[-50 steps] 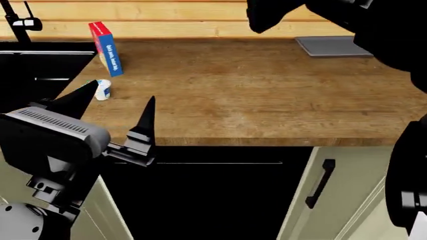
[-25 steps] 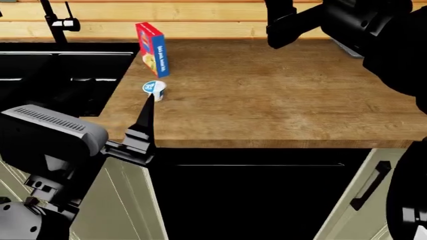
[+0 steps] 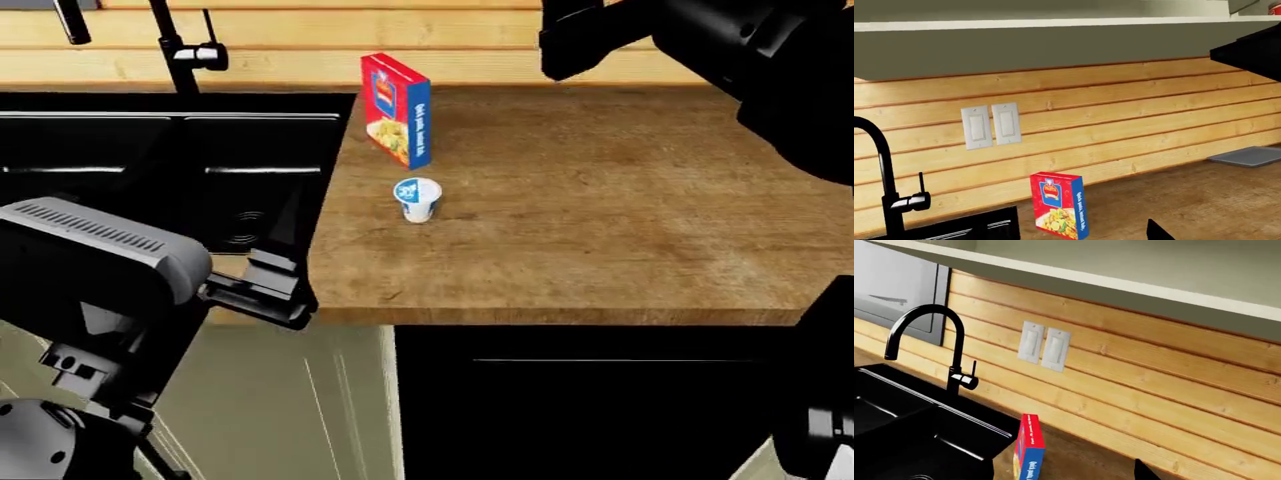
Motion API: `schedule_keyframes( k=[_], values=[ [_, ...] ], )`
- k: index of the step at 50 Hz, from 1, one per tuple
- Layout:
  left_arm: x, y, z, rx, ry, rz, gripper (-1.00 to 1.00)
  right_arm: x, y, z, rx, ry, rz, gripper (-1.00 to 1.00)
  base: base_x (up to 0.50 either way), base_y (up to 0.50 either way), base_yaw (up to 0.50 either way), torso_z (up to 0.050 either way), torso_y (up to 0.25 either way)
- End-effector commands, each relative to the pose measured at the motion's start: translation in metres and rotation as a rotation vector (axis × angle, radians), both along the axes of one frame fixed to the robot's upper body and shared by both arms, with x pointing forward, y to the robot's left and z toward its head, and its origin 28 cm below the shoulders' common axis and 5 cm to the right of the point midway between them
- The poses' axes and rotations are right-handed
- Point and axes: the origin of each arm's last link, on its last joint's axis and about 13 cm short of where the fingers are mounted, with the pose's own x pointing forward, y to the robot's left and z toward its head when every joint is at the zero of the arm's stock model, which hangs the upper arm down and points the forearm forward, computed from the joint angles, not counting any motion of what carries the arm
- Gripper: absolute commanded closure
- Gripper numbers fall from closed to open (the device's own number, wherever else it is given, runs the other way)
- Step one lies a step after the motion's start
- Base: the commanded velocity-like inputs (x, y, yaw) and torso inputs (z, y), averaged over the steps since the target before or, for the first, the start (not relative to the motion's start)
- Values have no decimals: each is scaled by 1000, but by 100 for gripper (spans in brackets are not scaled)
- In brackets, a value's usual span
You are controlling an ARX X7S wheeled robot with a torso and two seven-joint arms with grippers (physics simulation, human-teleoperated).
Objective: Pick the peanut butter and yogurt from the counter and place them in the cabinets closest to them.
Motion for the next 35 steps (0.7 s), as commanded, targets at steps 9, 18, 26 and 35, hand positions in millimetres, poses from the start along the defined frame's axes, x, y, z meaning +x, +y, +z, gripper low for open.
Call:
schedule_keyframes(
  k=[9, 18, 26, 35],
  values=[
    [1, -2, 0, 2, 0, -6, -100, -2, -4, 6, 35, -12, -31, -100, 393, 70, 0, 0, 0],
    [0, 0, 1, -2, -1, -3, -100, -4, -3, 3, 23, 8, -29, -100, 0, -16, -45, 0, 0],
    [-2, 3, 4, -10, -6, 9, -100, -8, -2, -5, 8, 48, -15, -100, 0, 0, -500, 0, 0],
    [-4, 5, 11, -7, -16, 19, -100, -13, -4, -17, -7, 80, 23, -100, 40, 229, -92, 0, 0]
  ],
)
